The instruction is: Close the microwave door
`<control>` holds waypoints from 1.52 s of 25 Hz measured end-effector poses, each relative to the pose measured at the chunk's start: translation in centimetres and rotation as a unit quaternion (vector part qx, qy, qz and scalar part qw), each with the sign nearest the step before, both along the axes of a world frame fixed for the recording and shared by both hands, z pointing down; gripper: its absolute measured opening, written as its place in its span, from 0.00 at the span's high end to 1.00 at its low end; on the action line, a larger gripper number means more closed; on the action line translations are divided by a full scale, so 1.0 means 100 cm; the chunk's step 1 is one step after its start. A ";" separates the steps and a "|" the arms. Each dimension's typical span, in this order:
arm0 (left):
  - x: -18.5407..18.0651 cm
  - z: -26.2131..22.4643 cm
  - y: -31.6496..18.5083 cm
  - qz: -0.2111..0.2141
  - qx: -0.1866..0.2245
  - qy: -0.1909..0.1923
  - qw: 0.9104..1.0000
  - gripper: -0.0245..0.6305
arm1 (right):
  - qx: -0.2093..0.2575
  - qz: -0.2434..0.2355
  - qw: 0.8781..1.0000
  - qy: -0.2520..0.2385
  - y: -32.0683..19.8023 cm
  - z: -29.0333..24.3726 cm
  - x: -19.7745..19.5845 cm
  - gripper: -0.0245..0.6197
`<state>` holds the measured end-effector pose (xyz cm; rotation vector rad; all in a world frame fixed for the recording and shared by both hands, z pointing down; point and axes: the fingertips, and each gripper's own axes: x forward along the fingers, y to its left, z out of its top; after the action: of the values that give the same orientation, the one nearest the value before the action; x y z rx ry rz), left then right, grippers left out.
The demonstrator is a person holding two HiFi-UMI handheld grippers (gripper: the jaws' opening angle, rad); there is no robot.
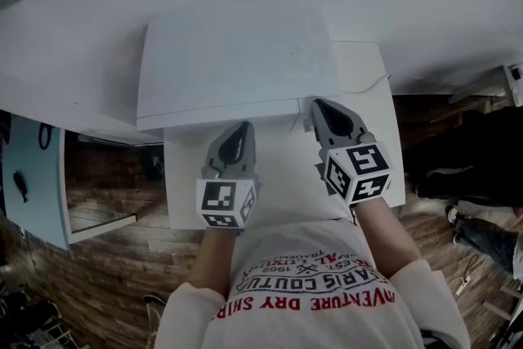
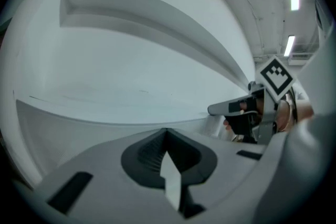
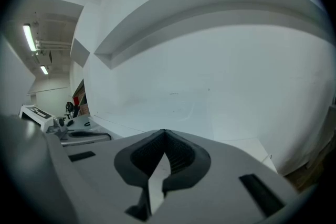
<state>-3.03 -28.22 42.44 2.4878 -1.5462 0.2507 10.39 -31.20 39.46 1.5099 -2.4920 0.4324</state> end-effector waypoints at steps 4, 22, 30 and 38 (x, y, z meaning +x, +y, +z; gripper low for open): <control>0.005 -0.029 0.009 0.020 0.035 0.014 0.999 0.95 | 0.009 0.004 1.000 -0.011 0.007 -0.007 -0.004 0.94; -0.038 -0.072 0.040 0.028 0.102 0.035 0.994 0.95 | 0.129 0.027 0.991 -0.027 0.071 -0.025 -0.057 0.94; -0.050 -0.063 0.048 0.042 0.096 0.034 0.994 0.95 | 0.126 0.038 0.991 -0.017 0.079 -0.020 -0.067 0.94; -0.052 -0.059 0.051 0.043 0.093 0.034 0.994 0.95 | 0.122 0.049 0.991 -0.018 0.079 -0.018 -0.068 0.94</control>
<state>-8.22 -23.15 36.53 2.6787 -1.5001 0.0358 3.60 -23.35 37.68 1.7321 -2.5840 0.1755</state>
